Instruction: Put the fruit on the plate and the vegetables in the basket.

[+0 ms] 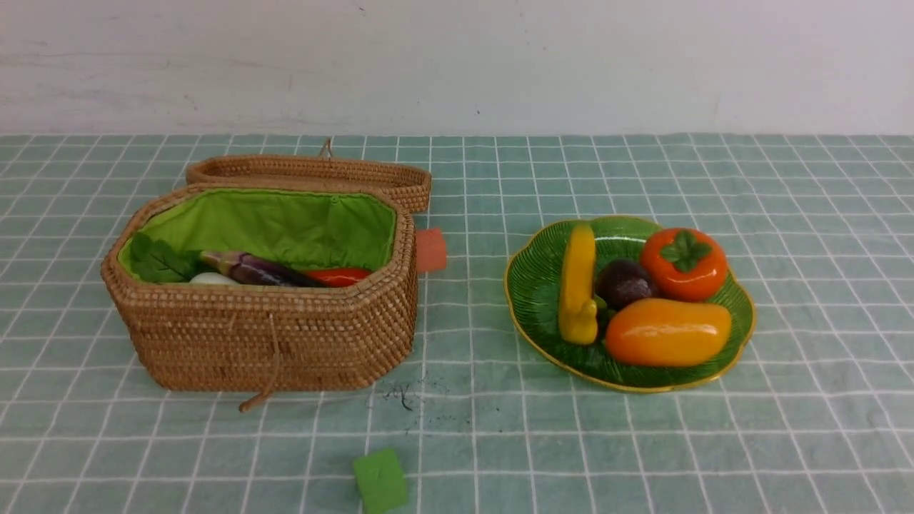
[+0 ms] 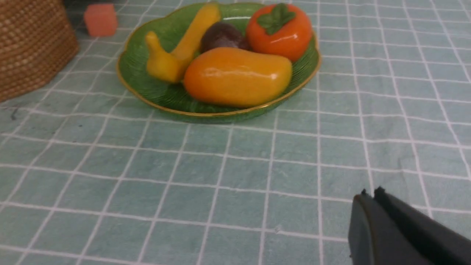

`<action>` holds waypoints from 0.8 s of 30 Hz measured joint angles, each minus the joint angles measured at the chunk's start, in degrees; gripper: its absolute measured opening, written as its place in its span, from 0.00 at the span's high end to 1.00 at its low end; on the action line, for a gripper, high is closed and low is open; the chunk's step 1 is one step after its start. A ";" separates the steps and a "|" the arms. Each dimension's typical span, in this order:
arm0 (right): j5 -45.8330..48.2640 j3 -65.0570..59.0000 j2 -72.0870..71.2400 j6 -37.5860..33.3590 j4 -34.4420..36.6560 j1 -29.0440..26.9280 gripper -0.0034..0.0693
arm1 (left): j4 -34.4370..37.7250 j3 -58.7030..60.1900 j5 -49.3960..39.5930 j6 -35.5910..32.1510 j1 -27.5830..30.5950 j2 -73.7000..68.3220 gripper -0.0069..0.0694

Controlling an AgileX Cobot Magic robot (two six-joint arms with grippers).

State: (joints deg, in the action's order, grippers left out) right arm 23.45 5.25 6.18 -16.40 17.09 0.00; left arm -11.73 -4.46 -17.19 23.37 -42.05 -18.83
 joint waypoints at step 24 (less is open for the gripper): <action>-0.76 -6.22 -6.75 3.70 -2.73 -1.66 0.94 | 0.00 0.00 -0.40 0.04 0.00 0.00 0.79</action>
State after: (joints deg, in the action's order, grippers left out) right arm 22.69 -0.97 -0.58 -12.71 14.36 -1.66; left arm -11.73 -4.46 -17.59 23.41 -42.05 -18.83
